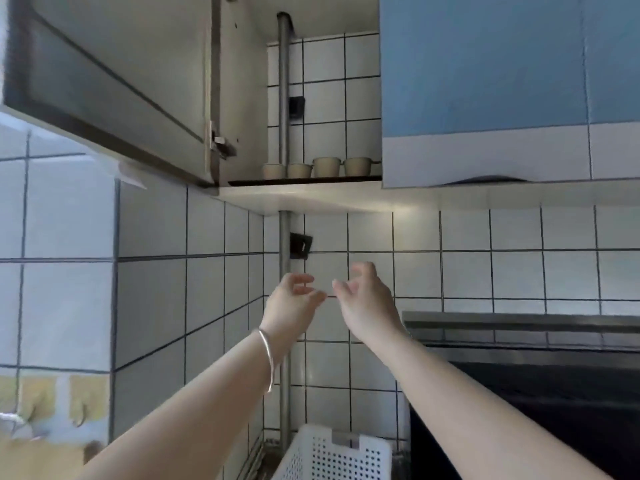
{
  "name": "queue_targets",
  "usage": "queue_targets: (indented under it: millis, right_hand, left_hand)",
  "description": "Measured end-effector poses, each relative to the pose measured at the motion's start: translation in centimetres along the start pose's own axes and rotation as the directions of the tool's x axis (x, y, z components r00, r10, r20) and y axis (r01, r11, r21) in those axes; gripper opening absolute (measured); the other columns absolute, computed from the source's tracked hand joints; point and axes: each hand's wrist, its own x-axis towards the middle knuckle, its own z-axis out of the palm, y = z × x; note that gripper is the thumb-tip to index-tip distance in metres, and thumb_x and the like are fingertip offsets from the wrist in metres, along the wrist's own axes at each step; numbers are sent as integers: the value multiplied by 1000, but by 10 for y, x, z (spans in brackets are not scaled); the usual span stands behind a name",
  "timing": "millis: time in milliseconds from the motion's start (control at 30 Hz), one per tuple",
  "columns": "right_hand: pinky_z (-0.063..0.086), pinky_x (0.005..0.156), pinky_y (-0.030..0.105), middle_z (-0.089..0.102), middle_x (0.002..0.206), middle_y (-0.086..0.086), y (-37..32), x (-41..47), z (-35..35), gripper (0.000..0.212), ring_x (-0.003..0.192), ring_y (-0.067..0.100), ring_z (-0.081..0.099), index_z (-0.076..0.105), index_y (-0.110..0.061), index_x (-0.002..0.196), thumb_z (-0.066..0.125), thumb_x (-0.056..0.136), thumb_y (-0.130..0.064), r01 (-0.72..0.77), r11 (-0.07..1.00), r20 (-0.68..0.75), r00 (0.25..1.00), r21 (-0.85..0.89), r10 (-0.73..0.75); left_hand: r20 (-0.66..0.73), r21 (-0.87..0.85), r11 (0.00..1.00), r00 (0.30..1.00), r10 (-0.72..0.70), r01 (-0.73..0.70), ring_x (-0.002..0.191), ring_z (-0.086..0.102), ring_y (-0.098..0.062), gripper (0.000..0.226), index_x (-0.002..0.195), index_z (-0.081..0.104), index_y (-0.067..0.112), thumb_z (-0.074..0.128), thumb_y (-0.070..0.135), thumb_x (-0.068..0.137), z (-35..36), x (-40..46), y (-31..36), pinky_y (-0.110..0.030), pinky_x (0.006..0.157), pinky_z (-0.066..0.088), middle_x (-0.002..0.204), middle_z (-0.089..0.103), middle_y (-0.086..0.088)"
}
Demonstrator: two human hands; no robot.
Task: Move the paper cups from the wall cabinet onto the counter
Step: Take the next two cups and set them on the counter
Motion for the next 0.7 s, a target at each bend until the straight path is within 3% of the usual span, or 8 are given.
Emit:
queue_targets:
  millis: [200, 300, 433, 533, 700]
  right_hand:
    - [37, 77, 24, 59, 126, 7, -10, 92, -5, 43, 109, 25, 58, 38, -15, 134, 46, 94, -30, 158, 987, -113, 981, 3, -157]
    - [36, 77, 23, 58, 127, 5, -21, 129, -4, 43, 109, 23, 58, 39, -16, 135, 46, 94, -27, 228, 973, -185, 956, -12, -227]
    - [34, 74, 22, 57, 126, 5, -39, 175, -7, 40, 102, 20, 57, 41, -14, 132, 48, 94, -25, 310, 949, -276, 909, -49, -311]
    - [32, 73, 23, 57, 126, 6, -50, 206, -8, 41, 105, 22, 57, 43, -14, 131, 50, 92, -26, 346, 933, -324, 876, -96, -358]
    - [33, 77, 24, 54, 129, 9, -61, 256, -6, 37, 110, 25, 54, 44, -11, 129, 47, 94, -19, 305, 949, -376, 872, -81, -313]
  left_hand:
    - [-46, 7, 978, 977, 207, -206, 91, 62, -20, 34, 118, 53, 18, 59, 17, 85, 11, 75, 53, -38, 88, 53, 94, 59, 4]
    - [-74, 27, 957, 954, 290, -288, 78, 59, -14, 33, 118, 52, 21, 59, 19, 85, 12, 111, 76, -32, 76, 53, 91, 58, 6]
    - [-134, 69, 913, 903, 408, -402, 94, 62, -18, 30, 112, 56, 19, 62, 17, 82, 13, 157, 101, -30, 83, 52, 92, 62, 5]
    - [-141, 85, 885, 873, 466, -458, 93, 63, -16, 24, 103, 55, 25, 63, 22, 81, 20, 189, 113, -25, 76, 50, 99, 64, 1]
    - [-133, 202, 837, 833, 537, -508, 90, 60, -17, 30, 113, 57, 19, 58, 22, 83, 33, 246, 125, -19, 62, 43, 99, 59, 3]
